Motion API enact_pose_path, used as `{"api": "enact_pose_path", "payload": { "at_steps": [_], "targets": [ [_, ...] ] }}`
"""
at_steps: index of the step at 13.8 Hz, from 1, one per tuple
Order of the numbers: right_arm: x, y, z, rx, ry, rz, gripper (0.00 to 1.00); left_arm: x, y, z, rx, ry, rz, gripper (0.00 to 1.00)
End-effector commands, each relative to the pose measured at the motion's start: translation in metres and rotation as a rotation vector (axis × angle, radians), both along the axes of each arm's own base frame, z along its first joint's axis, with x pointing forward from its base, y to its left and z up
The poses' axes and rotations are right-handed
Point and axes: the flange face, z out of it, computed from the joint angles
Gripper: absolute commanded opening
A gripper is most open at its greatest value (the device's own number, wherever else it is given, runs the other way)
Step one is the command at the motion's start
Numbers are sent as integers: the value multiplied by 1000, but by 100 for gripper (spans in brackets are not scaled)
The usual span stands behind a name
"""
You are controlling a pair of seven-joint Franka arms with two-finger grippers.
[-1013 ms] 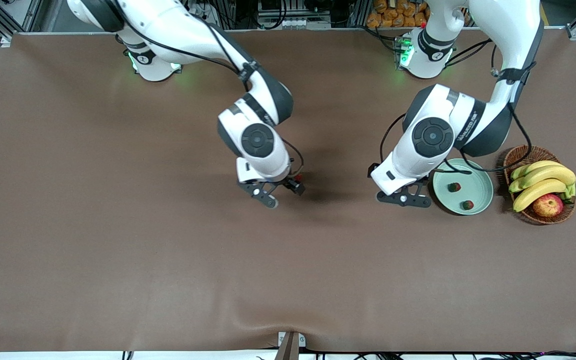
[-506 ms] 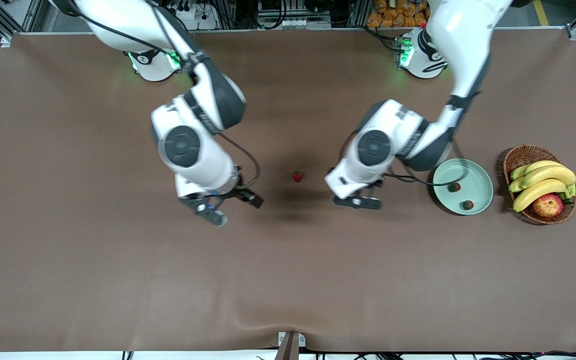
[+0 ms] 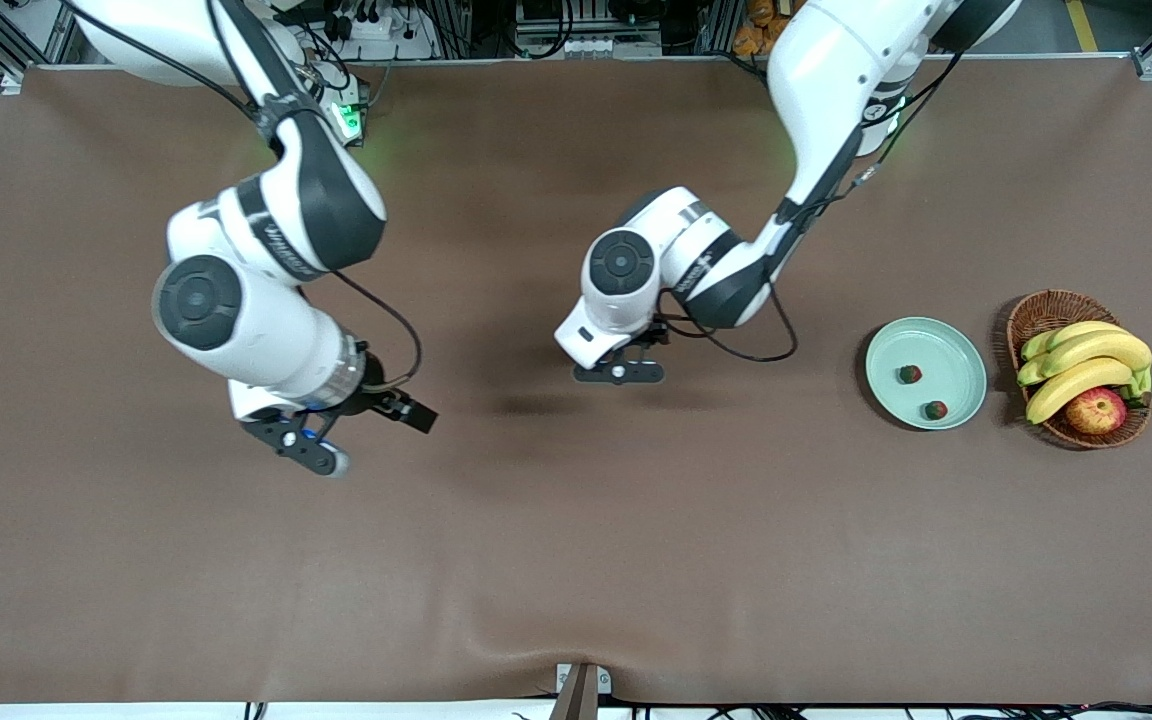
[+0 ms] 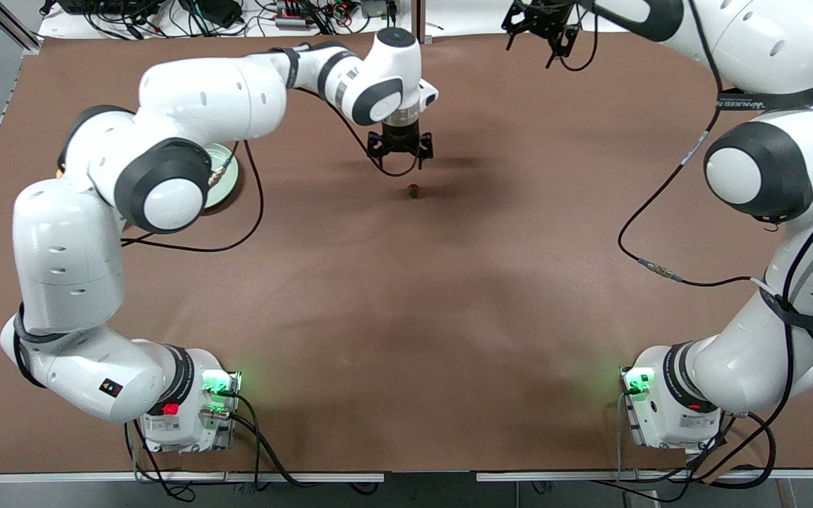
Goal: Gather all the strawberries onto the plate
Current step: 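Grasp the third strawberry with the left gripper while the right gripper withdraws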
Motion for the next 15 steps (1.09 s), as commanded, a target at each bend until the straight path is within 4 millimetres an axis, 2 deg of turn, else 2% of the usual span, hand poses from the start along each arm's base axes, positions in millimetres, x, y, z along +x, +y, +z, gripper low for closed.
{"api": "enact_pose_path", "payload": {
  "at_steps": [1, 4, 8, 11, 15],
  "targets": [
    [-2, -37, 22, -5, 1, 71, 100, 1, -13, -19, 11, -40, 36, 100],
    [3, -91, 34, -1, 18, 167, 100, -11, -24, -45, 37, -69, 43, 100],
    [5, -167, 57, 13, 7, 294, 100, -17, -30, -64, 21, -68, 39, 100],
    [-2, -217, 75, 21, 4, 337, 100, -18, -31, -72, 13, -71, 36, 100],
    [-26, -266, 118, 9, -23, 435, 100, -19, -32, -82, 18, -90, 26, 100]
  ]
}}
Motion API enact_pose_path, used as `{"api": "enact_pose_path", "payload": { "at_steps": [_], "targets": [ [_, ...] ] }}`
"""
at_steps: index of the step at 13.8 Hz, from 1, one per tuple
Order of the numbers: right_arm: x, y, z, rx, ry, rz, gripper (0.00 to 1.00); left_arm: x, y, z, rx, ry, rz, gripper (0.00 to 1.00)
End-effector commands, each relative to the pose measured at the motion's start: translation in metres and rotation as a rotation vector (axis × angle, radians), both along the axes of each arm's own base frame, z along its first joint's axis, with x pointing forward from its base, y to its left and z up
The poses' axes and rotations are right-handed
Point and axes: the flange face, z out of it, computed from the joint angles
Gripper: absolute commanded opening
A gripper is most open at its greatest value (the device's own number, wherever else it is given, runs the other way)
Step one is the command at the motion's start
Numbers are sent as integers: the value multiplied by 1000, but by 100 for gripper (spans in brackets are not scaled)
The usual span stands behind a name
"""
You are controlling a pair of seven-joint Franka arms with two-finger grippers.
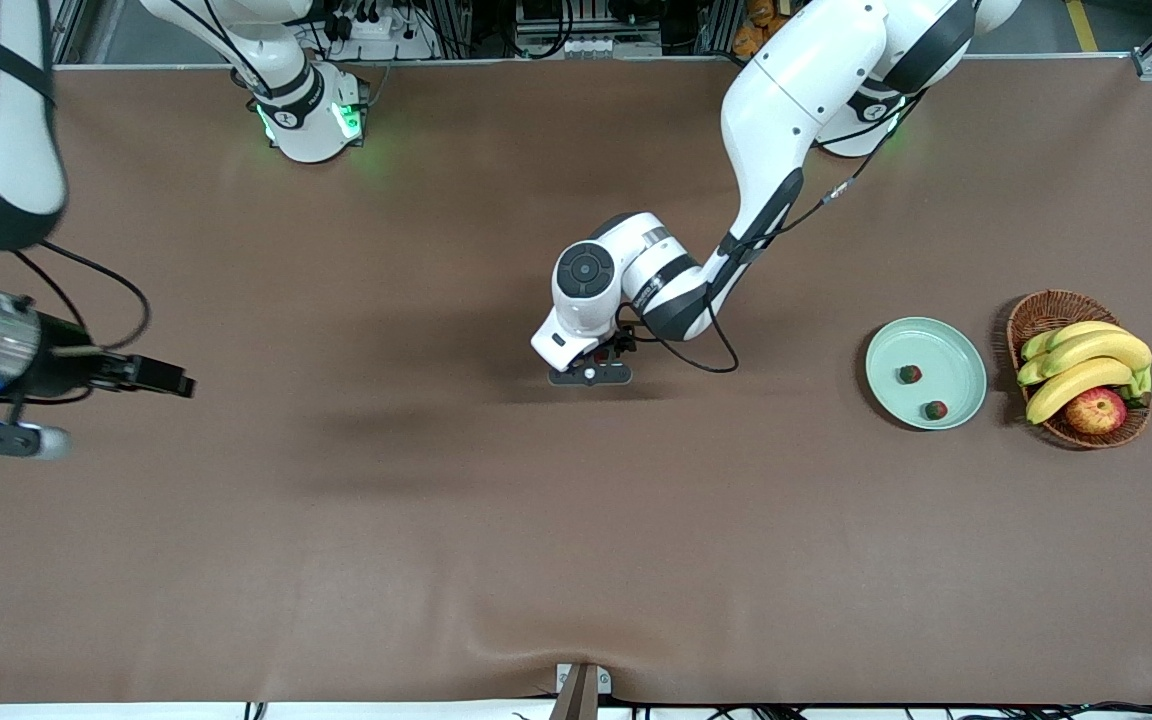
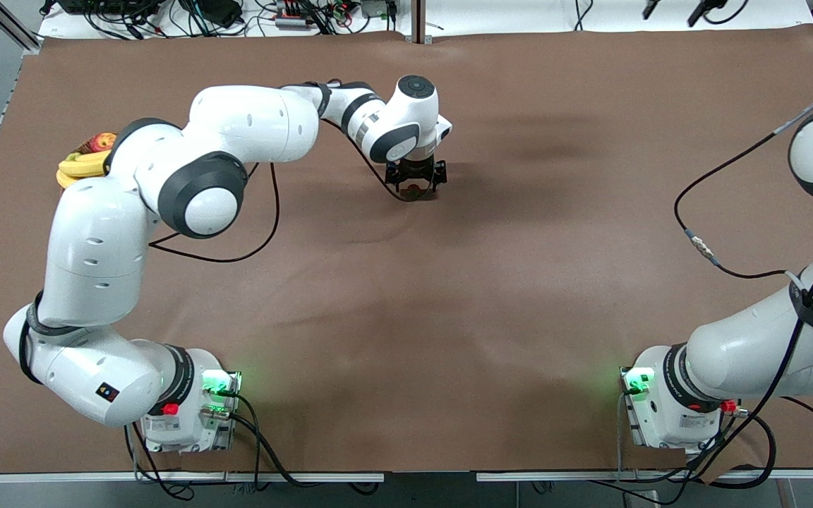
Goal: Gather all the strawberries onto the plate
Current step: 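Grasp the third strawberry with the left gripper while the right gripper withdraws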
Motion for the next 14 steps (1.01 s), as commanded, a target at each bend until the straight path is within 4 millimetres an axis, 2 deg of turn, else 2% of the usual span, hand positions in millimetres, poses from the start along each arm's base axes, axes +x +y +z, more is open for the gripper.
{"api": "enact_pose_path", "payload": {
  "at_steps": [1, 2, 3, 5, 9, 11, 14],
  "targets": [
    [-32, -27, 39, -11, 0, 47, 100, 1, -7, -2, 12, -38, -7, 100],
    [-45, -33, 53, -11, 0, 40, 100, 1, -7, -2, 11, -38, -11, 99],
    [-60, -33, 66, -16, -14, 39, 100, 1, -7, -2, 13, -39, -16, 84],
    [-89, -30, 83, -25, -30, 39, 100, 2, -4, -4, 28, -55, -32, 76],
    [-111, -33, 102, -47, -48, 33, 100, -3, -2, -8, 48, -43, -34, 15],
    [-119, -30, 111, -67, -53, 39, 100, -6, 1, -9, 81, -21, -36, 13],
    [-118, -30, 96, -96, -24, 43, 100, -5, 4, -6, 95, -14, -38, 13]
  ]
}}
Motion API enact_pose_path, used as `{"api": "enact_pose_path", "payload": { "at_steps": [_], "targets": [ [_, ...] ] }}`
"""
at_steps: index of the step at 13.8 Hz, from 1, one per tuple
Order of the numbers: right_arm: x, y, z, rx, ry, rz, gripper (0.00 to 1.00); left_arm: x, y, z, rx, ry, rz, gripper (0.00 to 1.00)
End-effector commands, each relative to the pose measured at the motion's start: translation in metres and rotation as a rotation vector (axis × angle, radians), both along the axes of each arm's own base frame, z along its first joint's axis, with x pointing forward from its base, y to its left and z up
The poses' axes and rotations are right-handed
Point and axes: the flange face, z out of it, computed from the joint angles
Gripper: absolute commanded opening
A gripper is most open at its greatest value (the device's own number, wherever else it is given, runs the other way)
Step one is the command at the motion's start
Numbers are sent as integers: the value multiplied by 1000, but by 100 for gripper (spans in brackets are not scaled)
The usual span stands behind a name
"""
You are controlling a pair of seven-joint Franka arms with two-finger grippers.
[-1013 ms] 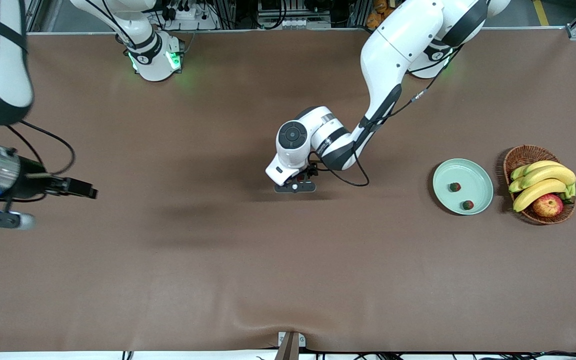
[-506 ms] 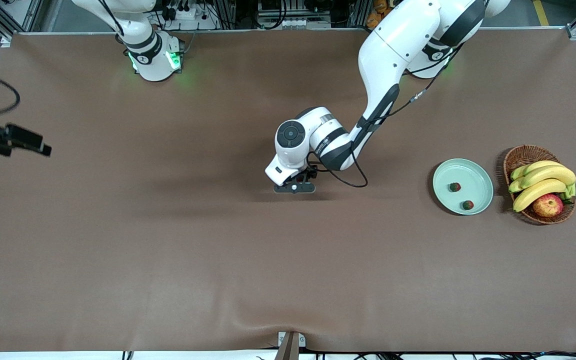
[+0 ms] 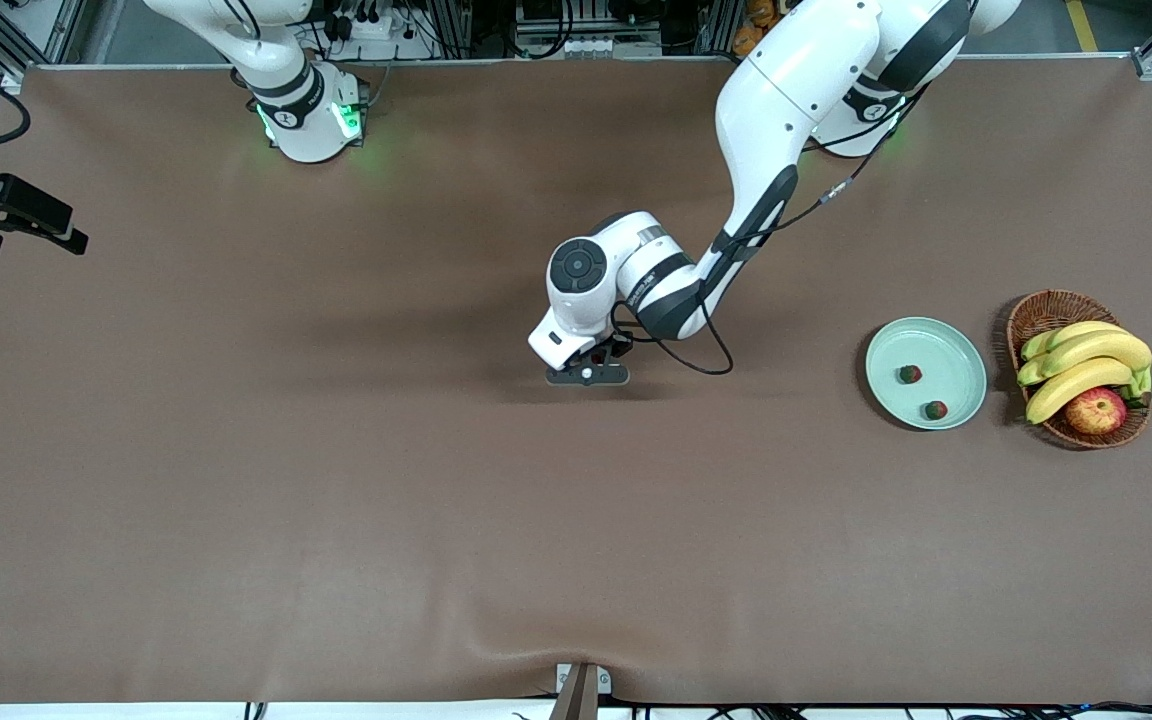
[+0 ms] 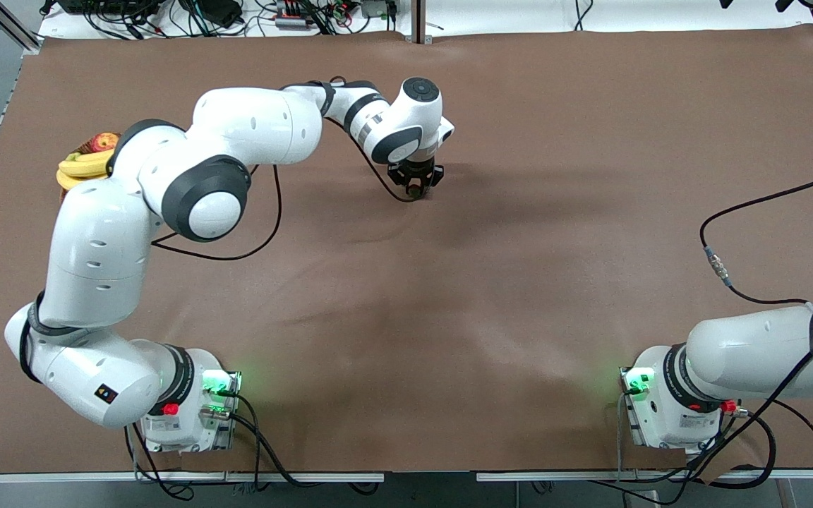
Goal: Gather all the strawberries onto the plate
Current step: 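Carry the strawberry to the plate and open the left gripper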
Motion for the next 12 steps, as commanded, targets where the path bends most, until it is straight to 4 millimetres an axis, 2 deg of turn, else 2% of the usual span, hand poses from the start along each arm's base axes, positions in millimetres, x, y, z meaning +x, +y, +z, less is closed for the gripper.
{"api": "enact_pose_path", "payload": {
  "at_steps": [1, 3, 6, 9, 12],
  "targets": [
    [-7, 0, -14, -37, 24, 9, 100, 3, 9, 0, 53, 0, 4, 13],
    [-4, 2, -15, -74, 22, 18, 100, 15, 19, 25, 69, -3, 28, 13],
    [-4, 1, -14, -76, 16, 19, 100, 53, 58, 79, 70, -29, 124, 13],
    [-3, 3, -14, -76, 14, 22, 100, 97, 121, 129, 80, -56, 270, 13],
    [-4, 5, -13, -70, 14, 26, 100, 128, 194, 151, 121, -40, 386, 13]
  ]
}}
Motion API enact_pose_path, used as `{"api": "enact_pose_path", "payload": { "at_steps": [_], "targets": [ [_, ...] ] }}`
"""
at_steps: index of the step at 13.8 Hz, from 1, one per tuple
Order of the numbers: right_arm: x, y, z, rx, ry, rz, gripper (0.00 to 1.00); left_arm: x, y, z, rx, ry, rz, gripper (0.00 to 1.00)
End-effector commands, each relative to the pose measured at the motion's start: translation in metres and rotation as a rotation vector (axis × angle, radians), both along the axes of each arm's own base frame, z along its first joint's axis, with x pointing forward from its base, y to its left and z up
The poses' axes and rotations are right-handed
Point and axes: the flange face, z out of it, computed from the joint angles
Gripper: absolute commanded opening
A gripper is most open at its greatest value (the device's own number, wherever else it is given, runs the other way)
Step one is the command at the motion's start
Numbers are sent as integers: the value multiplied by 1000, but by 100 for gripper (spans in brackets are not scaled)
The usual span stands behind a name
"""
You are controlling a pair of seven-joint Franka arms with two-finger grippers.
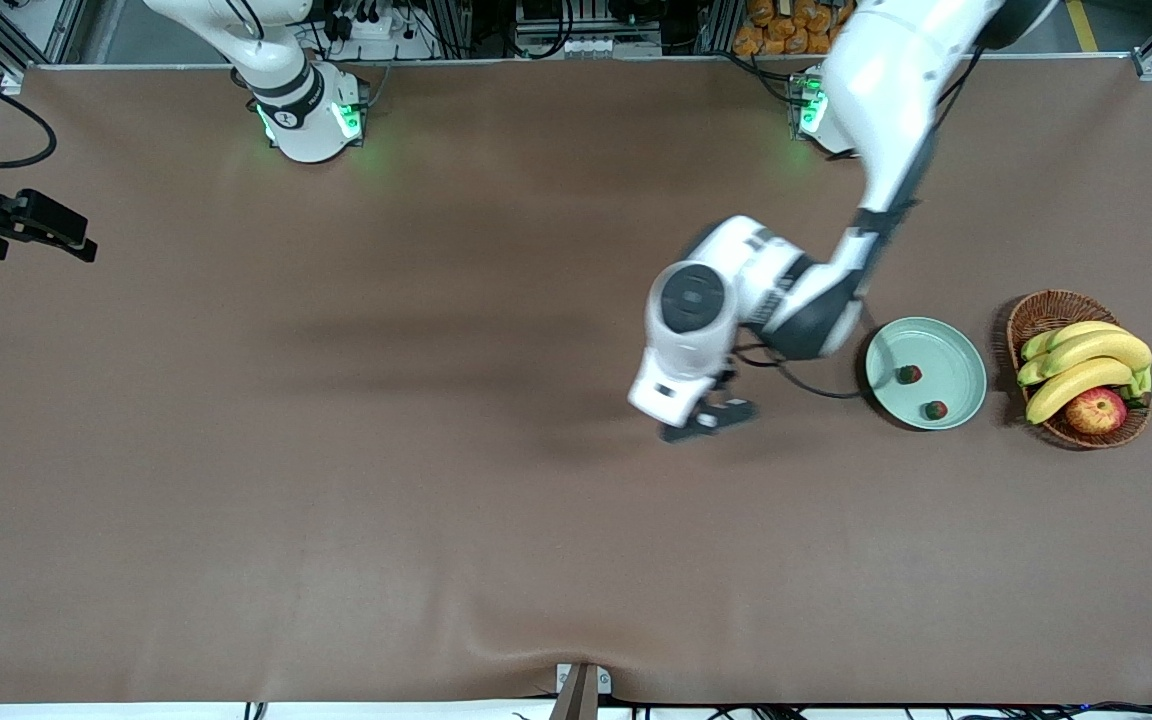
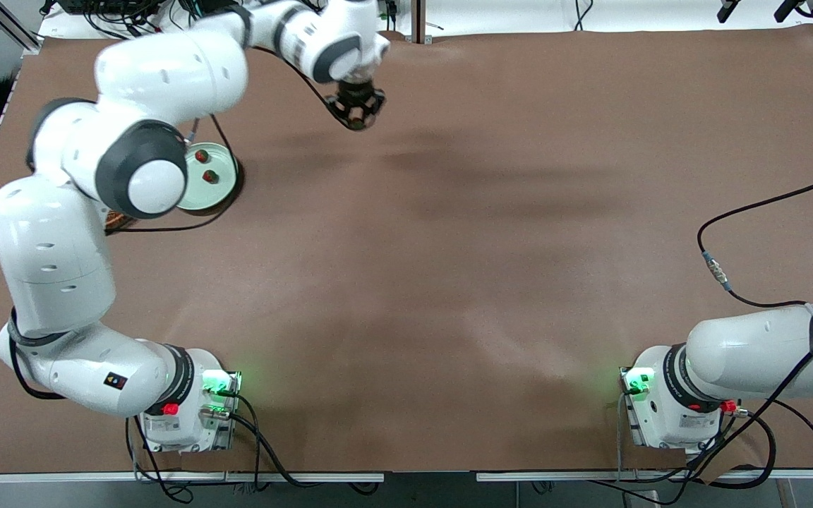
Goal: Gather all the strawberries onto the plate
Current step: 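Carry the strawberry to the plate and open the left gripper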
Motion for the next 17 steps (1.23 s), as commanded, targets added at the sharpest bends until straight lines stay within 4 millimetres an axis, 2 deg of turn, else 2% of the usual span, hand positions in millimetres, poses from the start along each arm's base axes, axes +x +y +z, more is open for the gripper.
{"api": "enact_pose_path", "payload": {
  "at_steps": [1, 3, 7, 10, 13, 15, 17],
  "targets": [
    [-6, 3, 4, -8, -10, 13, 100, 13, 64, 15, 41, 17, 108, 13],
    [-6, 3, 5, -7, -10, 12, 100, 28, 126, 18, 55, 28, 183, 13],
    [-6, 3, 2, -5, -4, 9, 100, 26, 234, 2, 84, 100, 249, 13],
    [-6, 21, 2, -7, -3, 33, 100, 21, 301, -21, 90, 163, 314, 13],
    [-6, 26, 3, -6, -6, 41, 100, 6, 349, -48, 90, 229, 346, 13],
    [-8, 41, 5, -7, -10, 69, 100, -5, 371, -63, 84, 269, 346, 13],
    [-7, 39, 5, -7, -12, 64, 100, -15, 390, -75, 75, 306, 331, 14]
  ]
}}
